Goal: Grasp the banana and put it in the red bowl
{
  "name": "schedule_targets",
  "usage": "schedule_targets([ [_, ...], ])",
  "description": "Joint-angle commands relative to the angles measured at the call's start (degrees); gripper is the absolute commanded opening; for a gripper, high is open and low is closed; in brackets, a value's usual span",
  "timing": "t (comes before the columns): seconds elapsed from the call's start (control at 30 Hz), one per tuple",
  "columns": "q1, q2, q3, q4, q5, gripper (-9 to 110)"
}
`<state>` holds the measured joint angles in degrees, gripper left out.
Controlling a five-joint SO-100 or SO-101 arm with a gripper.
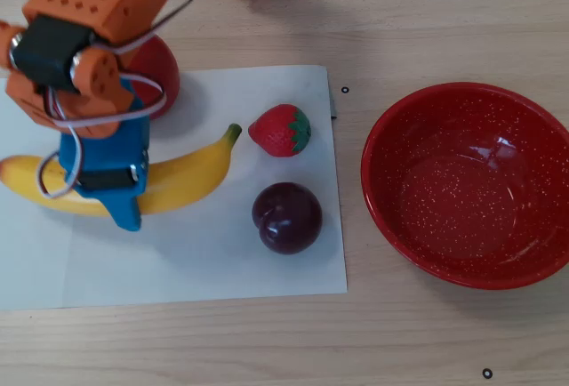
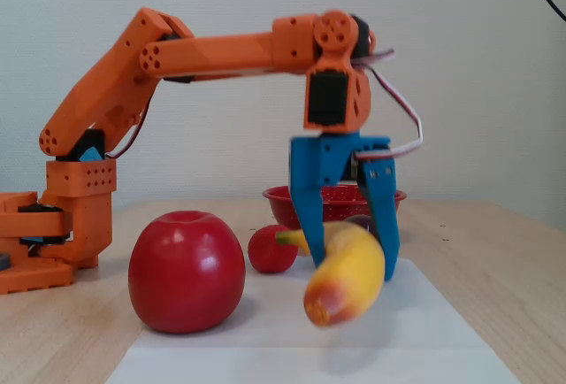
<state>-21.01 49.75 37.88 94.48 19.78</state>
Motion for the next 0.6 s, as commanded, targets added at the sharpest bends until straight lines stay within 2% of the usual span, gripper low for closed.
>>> schedule_targets([
  [0.0, -1.67, 12.92, -3.16, -0.26, -1.93, 0],
  [0.57, 2.9, 35.68, 10.55, 3.08, -7.56, 0],
])
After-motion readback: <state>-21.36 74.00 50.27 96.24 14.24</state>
